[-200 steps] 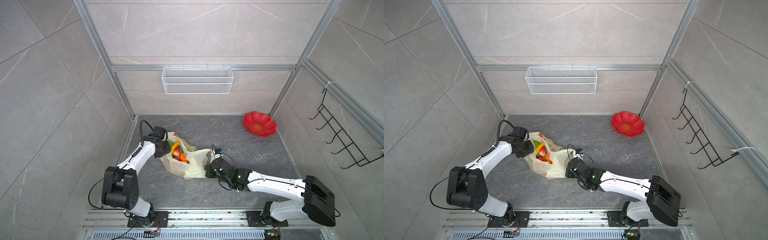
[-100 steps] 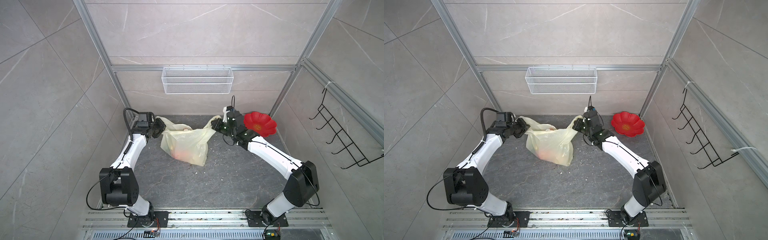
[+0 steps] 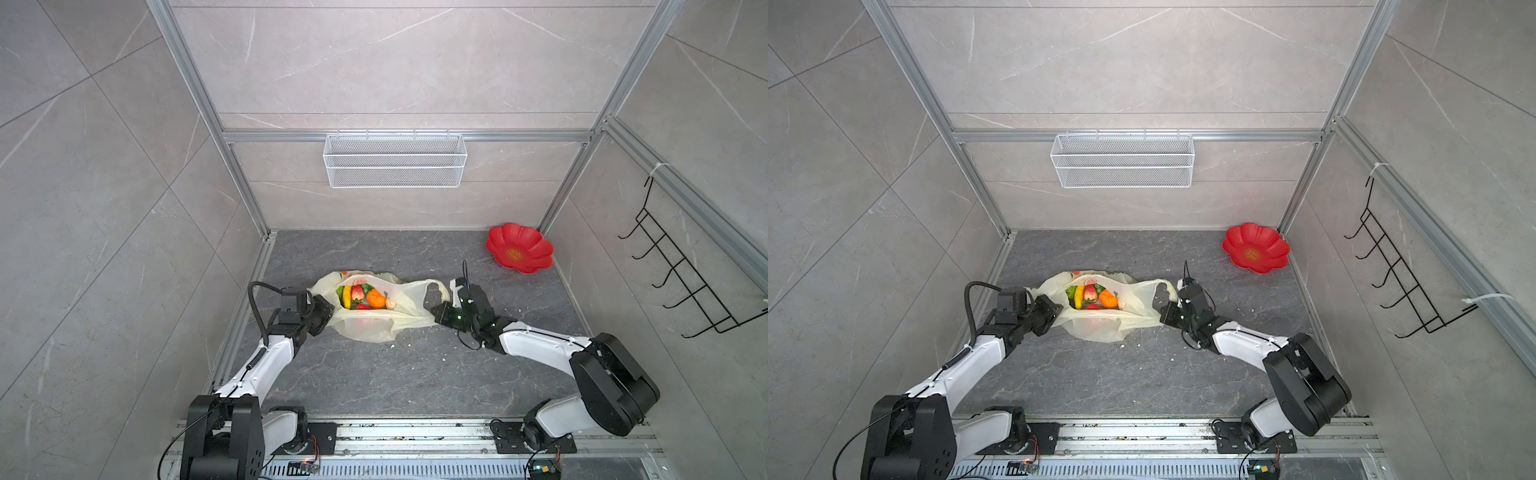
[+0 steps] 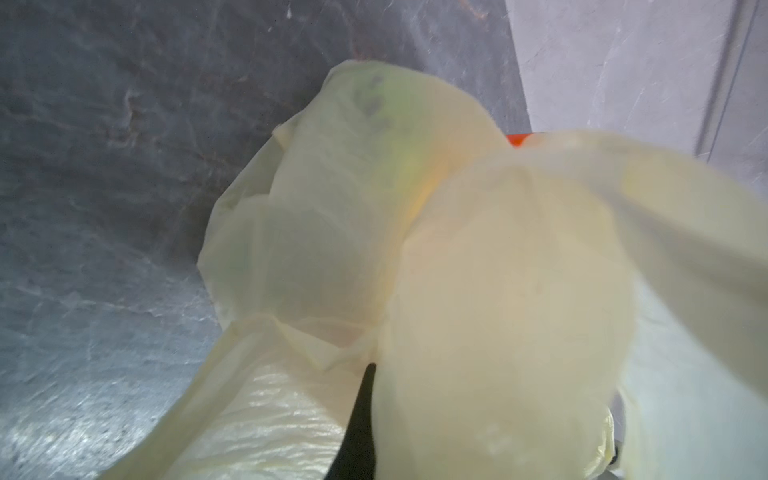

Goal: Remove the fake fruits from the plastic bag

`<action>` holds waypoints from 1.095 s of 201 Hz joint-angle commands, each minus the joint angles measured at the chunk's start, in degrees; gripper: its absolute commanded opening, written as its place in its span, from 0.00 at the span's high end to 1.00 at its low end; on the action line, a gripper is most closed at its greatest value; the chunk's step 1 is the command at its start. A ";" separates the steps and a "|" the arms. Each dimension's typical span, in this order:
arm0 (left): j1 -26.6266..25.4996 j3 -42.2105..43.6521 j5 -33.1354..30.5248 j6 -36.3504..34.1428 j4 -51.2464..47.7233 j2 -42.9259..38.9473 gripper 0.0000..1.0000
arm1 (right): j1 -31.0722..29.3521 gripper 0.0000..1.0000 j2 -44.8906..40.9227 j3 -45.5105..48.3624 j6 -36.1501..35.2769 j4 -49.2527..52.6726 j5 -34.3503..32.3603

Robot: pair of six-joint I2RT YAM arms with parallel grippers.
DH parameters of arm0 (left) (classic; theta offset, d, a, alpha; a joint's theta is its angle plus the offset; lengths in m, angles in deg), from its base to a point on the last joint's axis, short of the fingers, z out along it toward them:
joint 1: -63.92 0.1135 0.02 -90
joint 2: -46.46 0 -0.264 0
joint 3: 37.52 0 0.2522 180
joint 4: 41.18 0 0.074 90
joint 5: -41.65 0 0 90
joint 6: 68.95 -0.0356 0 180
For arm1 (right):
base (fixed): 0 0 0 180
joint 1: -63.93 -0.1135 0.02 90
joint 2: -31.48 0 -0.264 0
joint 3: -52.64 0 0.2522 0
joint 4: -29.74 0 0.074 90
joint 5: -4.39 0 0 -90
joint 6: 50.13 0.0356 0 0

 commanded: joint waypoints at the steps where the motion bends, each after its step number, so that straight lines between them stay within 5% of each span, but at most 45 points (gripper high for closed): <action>1: 1.00 1.55 0.23 -0.65 9.12 -2.84 1.00 | 0.79 0.91 -2.71 4.52 1.93 -11.44 -0.98; 28: 0.85 4.20 2.18 -2.70 10.43 -5.99 1.00 | 0.88 0.68 -5.42 4.86 0.31 -5.50 -3.16; 64: -1.54 6.32 0.66 -7.93 1.35 -13.76 1.00 | 0.55 0.36 -18.54 -2.42 -6.16 20.57 -12.23; 113: -6.12 8.33 -1.99 -11.59 -2.66 -16.48 1.00 | -7.96 0.28 -22.45 -21.30 -16.60 48.31 -32.22; 134: -9.16 7.86 -3.27 -12.77 -1.97 -14.86 1.00 | -14.34 0.27 -17.83 -28.90 -21.23 51.32 -35.08; 194: -13.54 7.86 -6.01 -14.20 -1.05 -12.69 1.00 | -17.39 0.24 9.47 -46.95 -24.29 55.32 -23.07; 220: -13.75 8.67 -6.19 -13.97 -0.51 -12.68 1.00 | -17.36 0.09 17.01 -52.25 -25.81 56.08 -23.32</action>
